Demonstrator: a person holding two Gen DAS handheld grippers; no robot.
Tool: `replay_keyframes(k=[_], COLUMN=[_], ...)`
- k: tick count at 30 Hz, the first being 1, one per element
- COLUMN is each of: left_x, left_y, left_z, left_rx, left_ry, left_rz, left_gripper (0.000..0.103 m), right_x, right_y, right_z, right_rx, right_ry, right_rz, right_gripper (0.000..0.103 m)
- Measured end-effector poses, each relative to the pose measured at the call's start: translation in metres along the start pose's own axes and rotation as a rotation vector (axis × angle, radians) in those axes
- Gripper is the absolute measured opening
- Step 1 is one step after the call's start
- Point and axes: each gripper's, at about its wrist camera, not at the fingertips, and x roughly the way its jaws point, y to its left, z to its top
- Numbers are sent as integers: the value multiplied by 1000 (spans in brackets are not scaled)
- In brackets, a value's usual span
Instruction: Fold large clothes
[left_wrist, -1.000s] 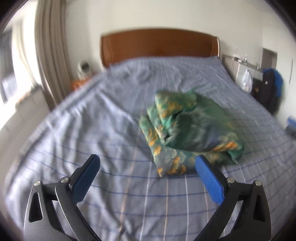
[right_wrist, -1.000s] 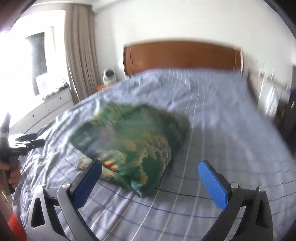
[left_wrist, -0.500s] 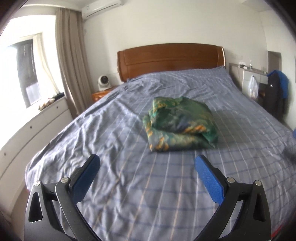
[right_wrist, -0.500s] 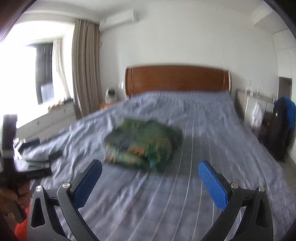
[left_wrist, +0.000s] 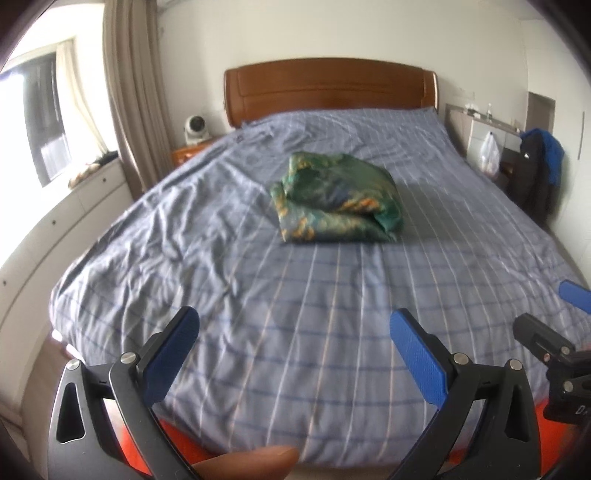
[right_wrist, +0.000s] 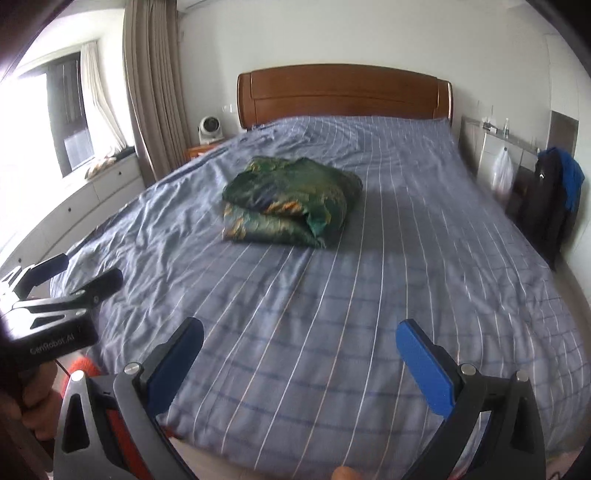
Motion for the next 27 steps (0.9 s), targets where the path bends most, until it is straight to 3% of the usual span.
replay_keyframes(k=[3, 13, 23, 27], left_x=[-6, -21, -15, -17], left_y=[1, 1, 2, 0], left_z=[-3, 3, 1, 0], left_rx=[-11, 5, -15, -14], left_ry=[23, -10, 20, 5], left_rz=[-5, 37, -2, 21], left_gripper=[103, 103, 103, 102], right_x=[-10, -25, -23, -23], right_y=[7, 26, 20, 18], right_z=[-2, 2, -1, 0], right_rx=[-14, -30, -21, -16], right_ry=[-1, -19, -16, -15], right_rz=[8, -14, -58, -60], right_gripper=[103, 103, 103, 103])
